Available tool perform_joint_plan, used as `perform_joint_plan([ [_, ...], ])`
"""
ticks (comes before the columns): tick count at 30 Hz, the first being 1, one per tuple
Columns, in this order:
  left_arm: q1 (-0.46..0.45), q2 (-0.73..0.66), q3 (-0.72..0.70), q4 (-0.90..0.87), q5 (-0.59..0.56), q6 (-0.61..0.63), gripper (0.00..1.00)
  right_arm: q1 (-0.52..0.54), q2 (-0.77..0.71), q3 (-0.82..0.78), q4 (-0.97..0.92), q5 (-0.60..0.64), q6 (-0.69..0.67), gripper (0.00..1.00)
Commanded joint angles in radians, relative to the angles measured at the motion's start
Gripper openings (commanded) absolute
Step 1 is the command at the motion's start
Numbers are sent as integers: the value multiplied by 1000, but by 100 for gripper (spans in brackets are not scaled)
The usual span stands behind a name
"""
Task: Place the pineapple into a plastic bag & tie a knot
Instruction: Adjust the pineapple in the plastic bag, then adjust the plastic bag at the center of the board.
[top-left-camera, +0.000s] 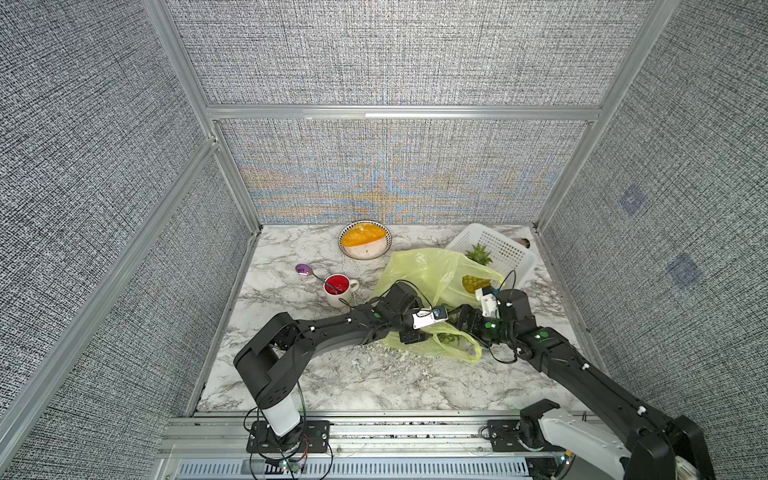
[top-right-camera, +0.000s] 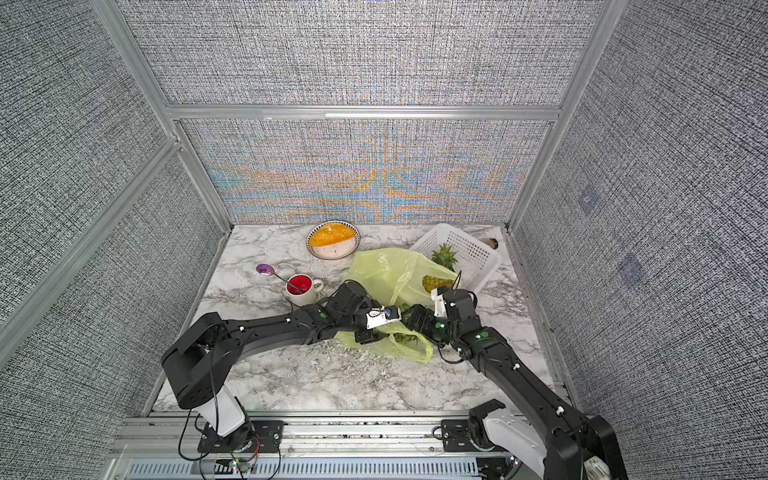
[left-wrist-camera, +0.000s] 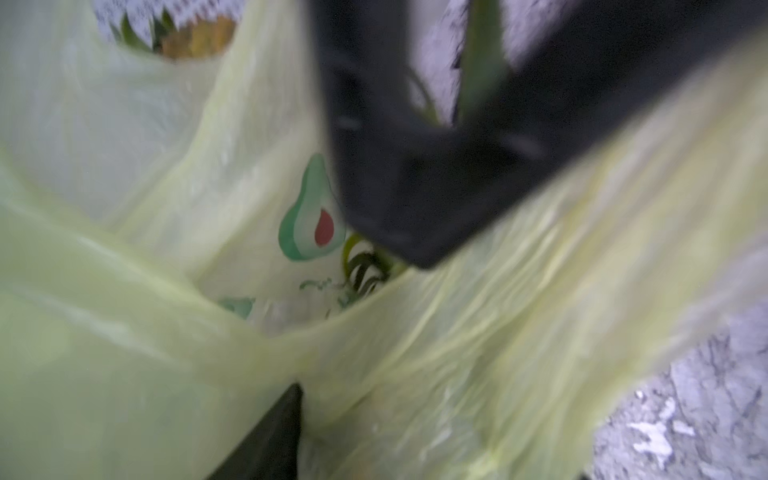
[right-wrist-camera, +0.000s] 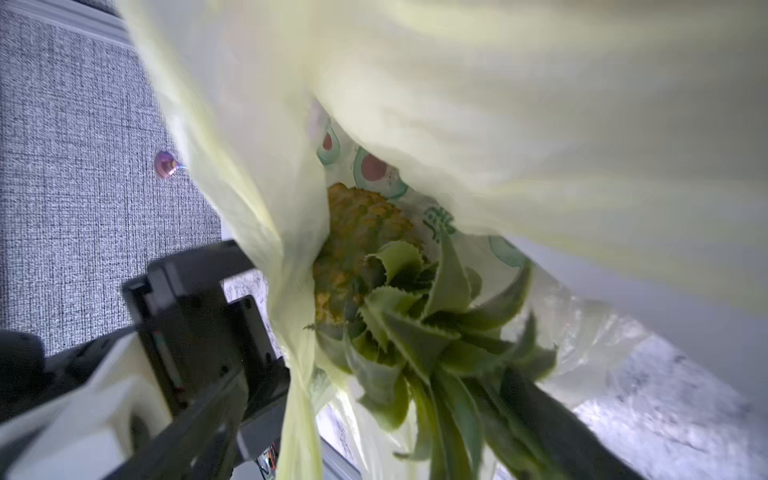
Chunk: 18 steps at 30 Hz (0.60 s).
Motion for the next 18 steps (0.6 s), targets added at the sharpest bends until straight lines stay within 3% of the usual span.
perform_joint_plan([
  [1, 1, 36, -31, -195, -1, -5, 44, -19, -67, 37, -129, 208, -56, 98],
  [4, 2, 62, -39, -213, 5, -4, 36, -44, -119, 72, -231, 350, -79, 98],
  [8, 3, 54, -61, -196, 15, -23, 39, -72, -145, 125, -334, 456, -107, 98],
  [13, 4, -37, -76, -152, 58, -55, 64, -113, -138, 217, -330, 457, -180, 98],
  [18, 2, -193, -84, -21, 134, -243, 88, -190, -32, 370, -372, 388, -338, 97],
])
